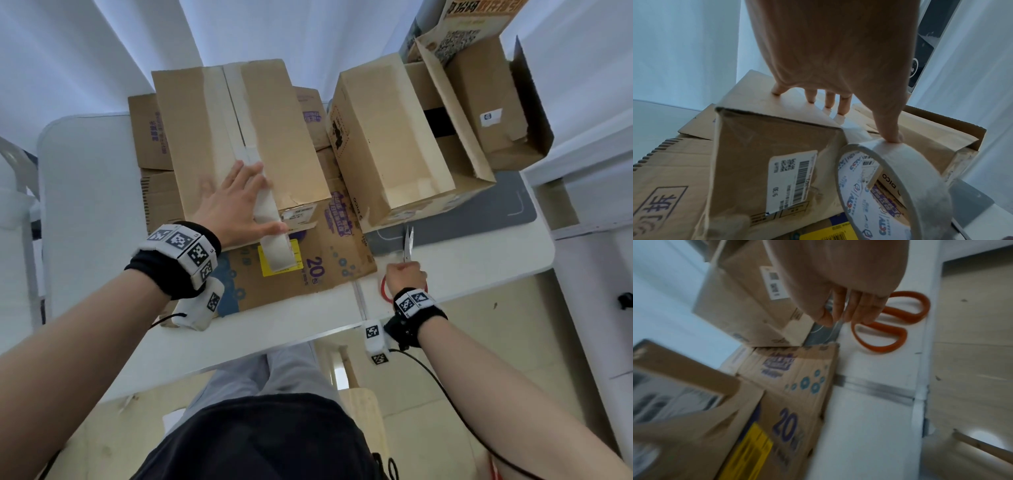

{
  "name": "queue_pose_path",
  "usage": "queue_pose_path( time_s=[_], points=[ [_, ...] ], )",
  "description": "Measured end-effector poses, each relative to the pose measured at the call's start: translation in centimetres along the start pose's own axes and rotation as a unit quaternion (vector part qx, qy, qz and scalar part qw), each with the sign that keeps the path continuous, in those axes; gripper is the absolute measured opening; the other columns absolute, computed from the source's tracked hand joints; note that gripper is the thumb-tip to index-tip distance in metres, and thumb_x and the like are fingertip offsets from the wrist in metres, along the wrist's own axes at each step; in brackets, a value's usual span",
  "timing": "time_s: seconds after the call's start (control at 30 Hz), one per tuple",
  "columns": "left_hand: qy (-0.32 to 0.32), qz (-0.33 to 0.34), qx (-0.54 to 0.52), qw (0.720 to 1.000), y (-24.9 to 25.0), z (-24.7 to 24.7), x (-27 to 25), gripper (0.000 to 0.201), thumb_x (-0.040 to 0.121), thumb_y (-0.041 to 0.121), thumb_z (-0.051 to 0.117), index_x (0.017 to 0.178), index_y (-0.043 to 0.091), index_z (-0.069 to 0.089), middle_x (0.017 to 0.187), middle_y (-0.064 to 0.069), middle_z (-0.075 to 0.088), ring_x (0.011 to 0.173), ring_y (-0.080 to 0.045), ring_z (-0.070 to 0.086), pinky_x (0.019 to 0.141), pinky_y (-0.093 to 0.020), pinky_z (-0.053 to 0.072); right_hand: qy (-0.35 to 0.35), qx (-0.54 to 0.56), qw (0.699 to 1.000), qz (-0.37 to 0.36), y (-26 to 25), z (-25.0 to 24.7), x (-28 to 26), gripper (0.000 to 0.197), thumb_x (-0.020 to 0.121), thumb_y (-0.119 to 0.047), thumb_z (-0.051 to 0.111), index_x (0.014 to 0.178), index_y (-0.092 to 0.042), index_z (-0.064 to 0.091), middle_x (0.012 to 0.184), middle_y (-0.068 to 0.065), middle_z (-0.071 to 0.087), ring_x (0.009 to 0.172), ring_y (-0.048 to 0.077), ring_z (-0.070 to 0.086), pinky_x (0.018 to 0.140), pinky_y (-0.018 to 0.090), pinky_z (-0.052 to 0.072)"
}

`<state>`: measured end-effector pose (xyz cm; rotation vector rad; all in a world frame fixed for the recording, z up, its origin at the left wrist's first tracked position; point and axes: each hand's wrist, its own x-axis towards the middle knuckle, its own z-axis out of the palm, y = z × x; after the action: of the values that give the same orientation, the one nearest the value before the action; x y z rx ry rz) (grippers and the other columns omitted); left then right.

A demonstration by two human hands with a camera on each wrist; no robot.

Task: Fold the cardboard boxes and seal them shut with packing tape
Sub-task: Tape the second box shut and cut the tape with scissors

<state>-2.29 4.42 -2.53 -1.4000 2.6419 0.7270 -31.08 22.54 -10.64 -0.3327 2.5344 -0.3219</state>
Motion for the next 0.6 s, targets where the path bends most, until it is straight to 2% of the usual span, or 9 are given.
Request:
queue_pose_path(
  time_s=[0.03, 0.1, 0.27, 0.37, 0.47, 0.6],
  points=[
    [0.001, 0.000, 0.004, 1.000, 0.0, 0.0, 0.0, 0.092, 0.075, 0.080, 0.054, 0.146, 0.026, 0.032, 0.164, 0.008, 0.008, 0.153, -0.018, -0.003, 0.111, -0.074, 0.006, 0.012, -0.031, 0.999, 0.029, 0.2, -0.1, 0.6, 0.037, 0.094, -0.025, 0.054, 0.123, -0.002, 0.051, 0.131, 0.024, 0.048, 0.118, 0.041, 0.051, 0.098, 0.045, 0.043],
    [0.001, -0.003, 0.007, 1.000, 0.1, 0.0, 0.0, 0.092, 0.075, 0.081, 0.053, 0.146, 0.026, 0.032, 0.164, 0.008, 0.008, 0.153, -0.018, -0.003, 0.111, -0.074, 0.005, 0.034, -0.056, 0.996, 0.058, 0.3, -0.1, 1.3, 0.043, 0.097, -0.024, 0.051, 0.131, 0.000, 0.042, 0.138, 0.024, 0.038, 0.126, 0.040, 0.042, 0.102, 0.047, 0.038],
    [0.004, -0.005, 0.008, 1.000, 0.1, 0.0, -0.1, 0.093, 0.074, 0.083, 0.052, 0.145, 0.026, 0.033, 0.164, 0.008, 0.007, 0.153, -0.017, -0.004, 0.112, -0.074, 0.004, 0.008, -0.066, 0.995, 0.077, 1.6, 1.0, 3.1, 0.053, 0.100, -0.037, 0.050, 0.137, -0.001, 0.036, 0.141, 0.025, 0.039, 0.129, 0.041, 0.044, 0.106, 0.048, 0.037],
    [0.006, -0.005, 0.013, 1.000, 0.1, 0.0, -0.2, 0.094, 0.074, 0.083, 0.051, 0.145, 0.025, 0.033, 0.165, 0.008, 0.008, 0.153, -0.018, -0.003, 0.112, -0.073, 0.005, 0.003, -0.039, 0.996, 0.081, 2.3, 1.8, 3.2, 0.054, 0.100, -0.029, 0.052, 0.139, 0.003, 0.031, 0.142, 0.027, 0.041, 0.130, 0.042, 0.045, 0.106, 0.047, 0.037],
    [0.010, -0.005, 0.012, 1.000, 0.1, 0.0, -0.4, 0.093, 0.075, 0.083, 0.051, 0.146, 0.025, 0.034, 0.165, 0.008, 0.007, 0.153, -0.018, -0.003, 0.112, -0.072, 0.005, -0.002, -0.013, 0.995, 0.098, 2.5, 2.3, 3.0, 0.058, 0.095, -0.013, 0.058, 0.141, 0.004, 0.027, 0.143, 0.027, 0.042, 0.129, 0.041, 0.047, 0.105, 0.045, 0.039],
    [0.012, -0.007, 0.010, 1.000, 0.1, 0.0, -0.7, 0.092, 0.075, 0.083, 0.050, 0.147, 0.027, 0.033, 0.165, 0.009, 0.005, 0.153, -0.017, -0.003, 0.114, -0.070, 0.005, -0.029, -0.018, 0.993, 0.114, 2.5, 2.1, 2.8, 0.064, 0.099, -0.014, 0.052, 0.146, 0.010, 0.015, 0.150, 0.027, 0.036, 0.137, 0.036, 0.042, 0.113, 0.041, 0.035]
  ],
)
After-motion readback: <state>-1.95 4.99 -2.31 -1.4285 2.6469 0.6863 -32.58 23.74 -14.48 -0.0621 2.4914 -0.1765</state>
